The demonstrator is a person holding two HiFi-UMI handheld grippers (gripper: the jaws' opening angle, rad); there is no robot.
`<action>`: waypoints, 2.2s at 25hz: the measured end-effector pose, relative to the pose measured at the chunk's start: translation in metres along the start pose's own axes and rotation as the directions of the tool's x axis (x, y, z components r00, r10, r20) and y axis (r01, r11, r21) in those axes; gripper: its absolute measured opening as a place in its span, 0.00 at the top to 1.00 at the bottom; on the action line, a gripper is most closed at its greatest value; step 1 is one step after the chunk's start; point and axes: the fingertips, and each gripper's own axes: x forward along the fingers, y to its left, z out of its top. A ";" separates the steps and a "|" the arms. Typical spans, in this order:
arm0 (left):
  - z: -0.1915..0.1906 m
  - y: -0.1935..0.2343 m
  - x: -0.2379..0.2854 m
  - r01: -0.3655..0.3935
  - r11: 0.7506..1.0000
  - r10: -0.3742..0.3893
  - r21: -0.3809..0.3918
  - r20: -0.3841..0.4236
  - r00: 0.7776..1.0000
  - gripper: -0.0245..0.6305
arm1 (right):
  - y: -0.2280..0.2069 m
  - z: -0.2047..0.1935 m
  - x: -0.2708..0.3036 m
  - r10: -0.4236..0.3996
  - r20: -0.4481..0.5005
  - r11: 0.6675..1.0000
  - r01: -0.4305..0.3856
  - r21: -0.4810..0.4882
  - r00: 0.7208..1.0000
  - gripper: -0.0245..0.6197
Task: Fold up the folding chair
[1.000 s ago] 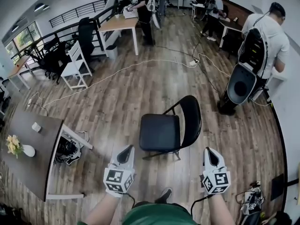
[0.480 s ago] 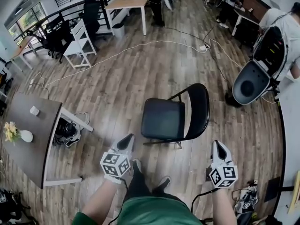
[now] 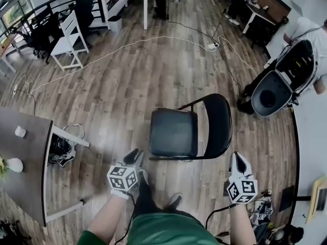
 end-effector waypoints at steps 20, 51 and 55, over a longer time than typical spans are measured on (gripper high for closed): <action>-0.114 0.140 0.168 0.120 0.963 -0.191 -0.242 -0.294 0.937 0.51 | -0.058 -0.015 0.191 -0.115 -0.151 0.990 0.125 0.063 0.982 0.84; -0.344 0.203 0.350 0.117 0.731 -0.368 -0.673 -0.243 0.898 0.32 | -0.139 -0.183 0.249 0.027 -0.432 0.965 0.089 0.248 0.902 0.54; -0.352 0.201 0.354 0.106 0.760 -0.386 -0.642 -0.313 0.868 0.32 | -0.134 -0.193 0.250 0.025 -0.458 0.965 0.097 0.242 0.889 0.57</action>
